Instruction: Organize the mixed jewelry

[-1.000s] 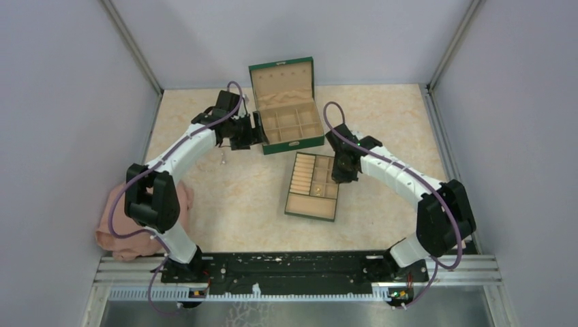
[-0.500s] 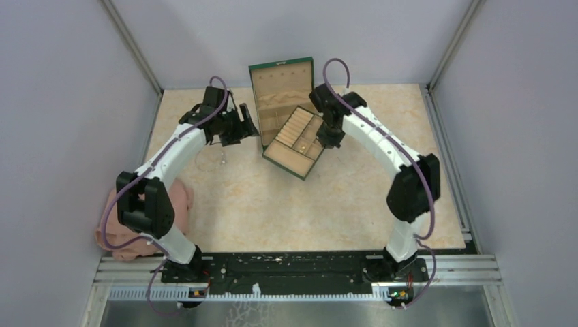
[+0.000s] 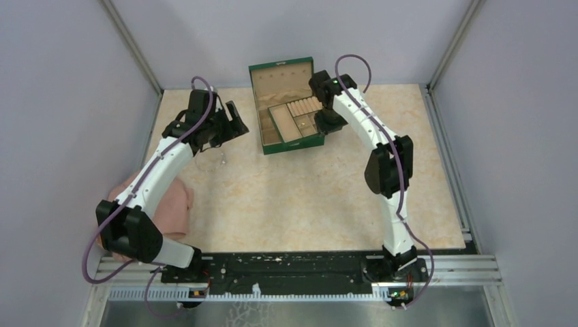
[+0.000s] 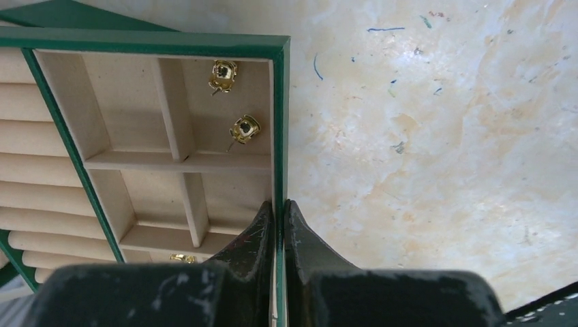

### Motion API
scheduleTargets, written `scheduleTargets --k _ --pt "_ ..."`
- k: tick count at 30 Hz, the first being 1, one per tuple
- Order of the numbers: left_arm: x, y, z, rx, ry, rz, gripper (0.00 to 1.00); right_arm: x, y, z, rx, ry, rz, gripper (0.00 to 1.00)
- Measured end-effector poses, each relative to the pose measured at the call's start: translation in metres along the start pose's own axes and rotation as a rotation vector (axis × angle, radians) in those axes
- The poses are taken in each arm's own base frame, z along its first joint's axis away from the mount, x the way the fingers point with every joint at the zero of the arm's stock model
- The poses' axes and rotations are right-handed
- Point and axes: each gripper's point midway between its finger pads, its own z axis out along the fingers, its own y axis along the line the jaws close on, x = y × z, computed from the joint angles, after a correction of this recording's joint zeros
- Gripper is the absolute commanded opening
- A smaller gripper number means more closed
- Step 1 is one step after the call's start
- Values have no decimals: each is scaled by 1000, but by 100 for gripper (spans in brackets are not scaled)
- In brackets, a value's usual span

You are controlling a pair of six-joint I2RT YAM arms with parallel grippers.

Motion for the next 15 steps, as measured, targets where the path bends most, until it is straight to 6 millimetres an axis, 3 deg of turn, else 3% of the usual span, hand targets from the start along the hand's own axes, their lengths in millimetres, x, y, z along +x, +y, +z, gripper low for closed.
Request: scheduleTargets --k 9,15 --pt "11 8 0 -21 25 1 81 14 7 24 49 21 136 0" --pt "12 9 -2 -21 26 4 81 32 25 32 30 30 171 0"
